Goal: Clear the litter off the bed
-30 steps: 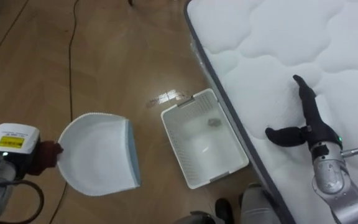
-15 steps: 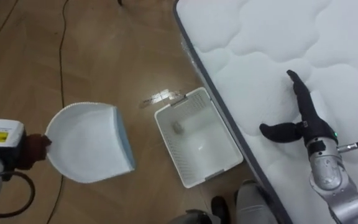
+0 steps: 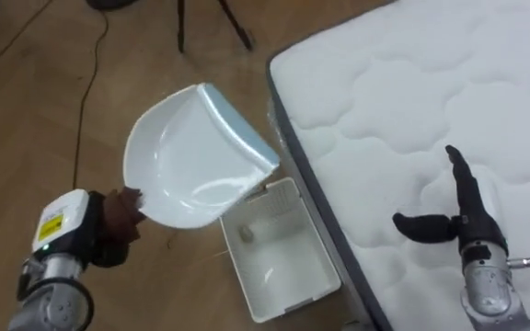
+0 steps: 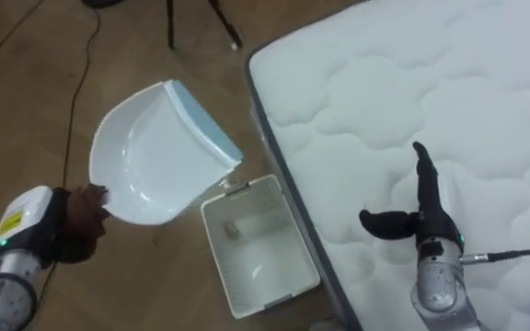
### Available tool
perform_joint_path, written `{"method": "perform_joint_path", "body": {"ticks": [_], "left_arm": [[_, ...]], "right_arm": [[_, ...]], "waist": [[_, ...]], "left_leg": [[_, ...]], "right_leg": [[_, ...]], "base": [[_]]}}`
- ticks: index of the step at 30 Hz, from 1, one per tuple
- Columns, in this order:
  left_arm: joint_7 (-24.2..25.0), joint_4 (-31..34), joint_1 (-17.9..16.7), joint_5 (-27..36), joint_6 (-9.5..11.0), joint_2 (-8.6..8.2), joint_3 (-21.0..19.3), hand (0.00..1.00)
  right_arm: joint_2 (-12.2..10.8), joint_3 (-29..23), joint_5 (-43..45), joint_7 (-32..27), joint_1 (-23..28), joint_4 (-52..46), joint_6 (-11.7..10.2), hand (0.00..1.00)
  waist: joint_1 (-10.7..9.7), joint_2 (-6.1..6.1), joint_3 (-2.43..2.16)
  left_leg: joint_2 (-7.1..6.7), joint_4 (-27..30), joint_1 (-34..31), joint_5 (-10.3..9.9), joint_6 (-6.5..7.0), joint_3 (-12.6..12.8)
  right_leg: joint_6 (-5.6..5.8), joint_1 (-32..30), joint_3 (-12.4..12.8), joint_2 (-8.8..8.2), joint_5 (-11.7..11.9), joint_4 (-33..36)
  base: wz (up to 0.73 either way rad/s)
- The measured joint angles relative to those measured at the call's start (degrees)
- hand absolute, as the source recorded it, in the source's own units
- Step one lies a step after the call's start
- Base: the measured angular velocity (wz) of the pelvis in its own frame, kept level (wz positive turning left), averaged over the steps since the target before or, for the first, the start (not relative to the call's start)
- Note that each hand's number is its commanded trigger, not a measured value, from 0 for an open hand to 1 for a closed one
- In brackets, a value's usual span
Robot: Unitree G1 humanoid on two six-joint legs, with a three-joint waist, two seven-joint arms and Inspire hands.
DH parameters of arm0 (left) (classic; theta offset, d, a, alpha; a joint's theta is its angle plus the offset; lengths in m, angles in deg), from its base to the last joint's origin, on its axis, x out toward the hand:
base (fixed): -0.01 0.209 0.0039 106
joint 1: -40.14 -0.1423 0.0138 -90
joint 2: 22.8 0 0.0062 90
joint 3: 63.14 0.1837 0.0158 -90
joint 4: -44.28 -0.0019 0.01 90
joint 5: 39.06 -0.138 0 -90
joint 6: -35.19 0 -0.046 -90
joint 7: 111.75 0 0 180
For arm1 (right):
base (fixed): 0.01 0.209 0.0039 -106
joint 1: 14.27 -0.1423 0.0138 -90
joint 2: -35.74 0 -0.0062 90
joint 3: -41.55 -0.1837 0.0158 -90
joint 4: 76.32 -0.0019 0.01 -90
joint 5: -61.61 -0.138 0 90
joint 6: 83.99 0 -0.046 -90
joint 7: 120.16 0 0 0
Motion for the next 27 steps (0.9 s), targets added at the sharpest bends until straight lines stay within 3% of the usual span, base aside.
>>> {"method": "perform_joint_path", "body": {"ticks": [3, 7, 10, 12, 13, 14, 15, 16, 18, 19, 20, 21, 23, 24, 26, 27], "left_arm": [[0.1, 5.0, -2.2, 0.1, 1.7, -0.56, -0.7, 1.00], [0.2, 8.0, -2.6, 0.8, 3.8, -2.48, -1.3, 1.00], [0.2, 8.0, -3.2, 1.3, 4.7, -4.02, -2.3, 1.00], [0.2, 8.0, -3.4, 1.4, 4.9, -4.40, -2.8, 1.00], [0.2, 8.0, -3.4, 1.4, 4.9, -4.47, -3.2, 1.00], [0.2, 8.0, -3.3, 1.3, 5.1, -4.52, -4.4, 1.00], [0.2, 8.0, -3.0, 1.3, 5.1, -4.62, -4.9, 1.00], [0.1, 8.0, -3.0, 1.3, 5.1, -4.84, -5.1, 1.00], [0.2, 8.3, -3.0, 1.9, 5.1, -5.54, -5.4, 1.00], [0.2, 8.5, -3.0, 2.0, 5.1, -5.55, -5.5, 1.00], [0.2, 9.0, -3.3, 2.6, 5.1, -5.59, -6.0, 1.00], [0.2, 9.4, -3.3, 3.3, 5.1, -5.72, -6.7, 1.00], [0.1, 9.9, -2.5, 4.6, 5.1, -5.80, -6.9, 1.00], [0.1, 10.2, -1.8, 4.8, 5.1, -5.85, -6.8, 1.00], [0.0, 10.2, -1.7, 5.8, 5.1, -5.85, -6.7, 1.00], [0.0, 10.2, -1.7, 6.4, 5.1, -5.84, -6.7, 1.00]], "right_arm": [[-0.3, -0.9, -1.4, -1.4, 3.2, -1.9, -0.8, 0.00], [-1.5, -2.1, -2.6, -1.8, 5.1, -4.6, -1.7, 0.00], [-2.1, -2.1, -3.3, -1.6, 5.5, -5.9, -2.1, 0.00], [-2.2, -2.0, -4.0, -1.2, 5.1, -5.4, -2.1, 0.00], [-2.3, -2.0, -4.5, -1.1, 5.0, -5.4, -2.1, 0.00], [-2.8, -2.0, -5.0, -0.9, 4.5, -5.4, -2.0, 0.00], [-3.1, -2.1, -5.2, -0.8, 4.7, -5.4, -1.8, 0.00], [-3.0, -2.2, -5.2, -0.8, 4.8, -5.4, -1.7, 0.00], [-3.0, -2.0, -5.8, -1.3, 4.5, -5.4, -2.0, 0.00], [-3.0, -1.8, -5.8, -1.3, 4.4, -5.4, -2.1, 0.00], [-3.0, -0.9, -5.8, -1.4, 4.1, -5.4, -2.2, 0.00], [-3.1, 0.2, -5.6, -1.3, 3.8, -5.4, -2.5, 0.00], [-3.2, 1.2, -5.7, -1.3, 3.6, -5.4, -2.8, 0.00], [-3.3, 1.5, -5.9, -1.3, 3.5, -5.4, -2.8, 0.00], [-3.1, 2.6, -6.1, -1.3, 3.4, -5.4, -2.8, 0.00], [-3.1, 3.1, -6.1, -1.3, 3.2, -5.4, -2.8, 0.00]], "waist": [[0.5, -1.10, -0.55], [1.7, -2.39, -0.37], [3.3, -3.61, -0.34], [5.4, -3.89, -0.18], [5.8, -3.85, -0.21], [7.0, -4.05, -0.22], [7.3, -4.68, -0.17], [7.4, -4.92, -0.24], [9.2, -5.29, -0.20], [9.6, -5.53, -0.07], [11.2, -5.55, -0.06], [11.5, -5.69, 0.02], [11.4, -5.81, 0.11], [11.3, -5.85, 0.11], [11.2, -5.94, 0.11], [10.9, -5.99, 0.15]], "left_leg": [[0.96, -1.6, 2.5, 0.0, 0.01, 0.1], [2.20, -3.4, 5.2, 0.0, 0.04, 2.1], [3.43, -4.3, 7.1, -0.3, 0.39, 6.8], [5.82, -6.2, 8.6, -0.4, 0.61, 13.6], [6.70, -6.9, 8.7, -0.4, 0.62, 15.5], [8.19, -8.1, 8.6, -0.4, 0.67, 20.4], [8.73, -8.9, 9.5, -0.4, 0.67, 23.8], [8.83, -9.4, 10.2, -0.4, 0.67, 25.7], [9.03, -11.3, 12.4, -0.5, 0.83, 34.2], [9.01, -11.8, 12.8, -0.5, 0.84, 36.6], [9.24, -12.1, 13.0, -0.5, 0.83, 40.6], [9.50, -12.0, 12.6, -0.5, 0.82, 43.4], [10.46, -10.6, 11.1, -0.6, 0.84, 46.4], [11.74, -9.1, 9.8, -0.8, 0.84, 48.0], [13.69, -6.4, 8.3, -0.7, 0.79, 48.1], [14.77, -4.4, 7.3, -0.6, 0.49, 46.4]], "right_leg": [[0.02, 3.2, -0.3, 0.85, 1.5, -3.5], [-0.06, 5.6, -1.1, 1.25, 3.1, -6.4], [-0.69, 5.6, -3.6, 0.93, 4.1, -6.5], [-1.35, 5.3, -6.7, 1.55, 7.2, -9.5], [-1.53, 5.7, -8.0, 1.88, 8.4, -10.7], [-0.65, 5.3, -12.0, 1.28, 8.4, -9.2], [0.07, 5.2, -15.8, -0.70, 5.8, -1.9], [0.17, 5.5, -17.1, -2.04, 4.6, 2.0], [0.87, 9.4, -20.8, -7.63, 2.2, 12.3], [1.11, 10.3, -21.0, -8.88, 2.1, 13.3], [1.33, 12.9, -22.1, -11.15, 2.1, 13.0], [1.76, 15.6, -24.1, -13.41, 2.3, 10.9], [2.70, 18.5, -26.9, -15.17, 2.8, 5.8], [4.18, 19.2, -27.4, -15.19, 2.4, 1.2], [6.13, 19.6, -27.5, -13.90, 0.3, -4.2], [6.19, 19.6, -27.4, -12.93, -1.0, -6.6]], "base": [[-0.14], [-0.34], [-0.67], [-1.02], [-1.17], [-0.98], [-0.88], [-0.81], [-1.03], [-1.46], [-1.49], [-1.41], [-1.06], [-0.99], [-1.16], [-1.23]]}}
